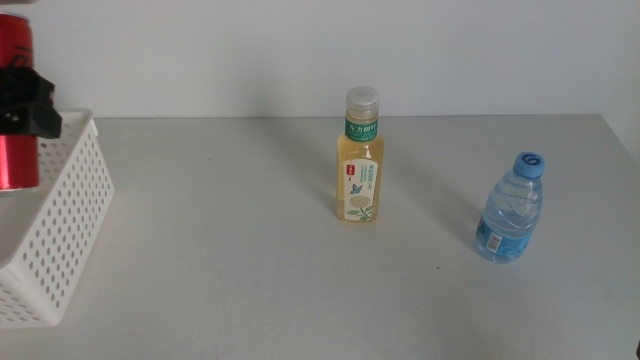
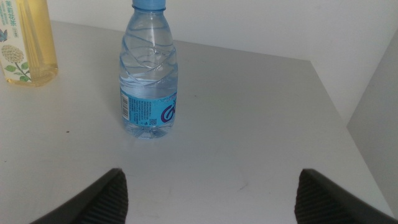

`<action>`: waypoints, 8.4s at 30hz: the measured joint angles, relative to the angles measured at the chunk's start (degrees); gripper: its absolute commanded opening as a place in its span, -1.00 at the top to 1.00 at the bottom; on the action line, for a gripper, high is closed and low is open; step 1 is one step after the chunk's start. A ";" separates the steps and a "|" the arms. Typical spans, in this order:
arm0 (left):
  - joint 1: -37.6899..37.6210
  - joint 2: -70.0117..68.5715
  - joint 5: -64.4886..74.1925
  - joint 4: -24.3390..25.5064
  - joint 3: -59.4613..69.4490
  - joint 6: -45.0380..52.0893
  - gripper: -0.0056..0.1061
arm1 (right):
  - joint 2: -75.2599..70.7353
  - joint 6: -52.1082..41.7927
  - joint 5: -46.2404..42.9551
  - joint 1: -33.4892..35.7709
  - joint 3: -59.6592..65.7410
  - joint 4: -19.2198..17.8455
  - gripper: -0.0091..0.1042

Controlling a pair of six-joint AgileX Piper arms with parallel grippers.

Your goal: Use arms to grab the bottles and put them into the dustbin to the left of the table.

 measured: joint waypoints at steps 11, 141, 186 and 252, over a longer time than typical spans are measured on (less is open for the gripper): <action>12.63 14.38 10.37 -2.58 -14.97 7.72 0.93 | 0.00 0.00 0.00 0.00 0.00 0.00 -0.40; -46.26 32.84 -100.05 -10.21 24.78 3.15 -0.75 | 0.00 0.00 0.00 0.00 0.00 0.00 -0.40; -41.83 55.45 -103.82 -10.16 2.89 3.16 -0.55 | 0.00 0.00 0.00 0.00 0.00 0.00 -0.40; 10.58 28.43 16.36 9.09 -22.47 5.77 0.93 | 0.00 0.00 0.00 0.00 0.00 0.00 -0.40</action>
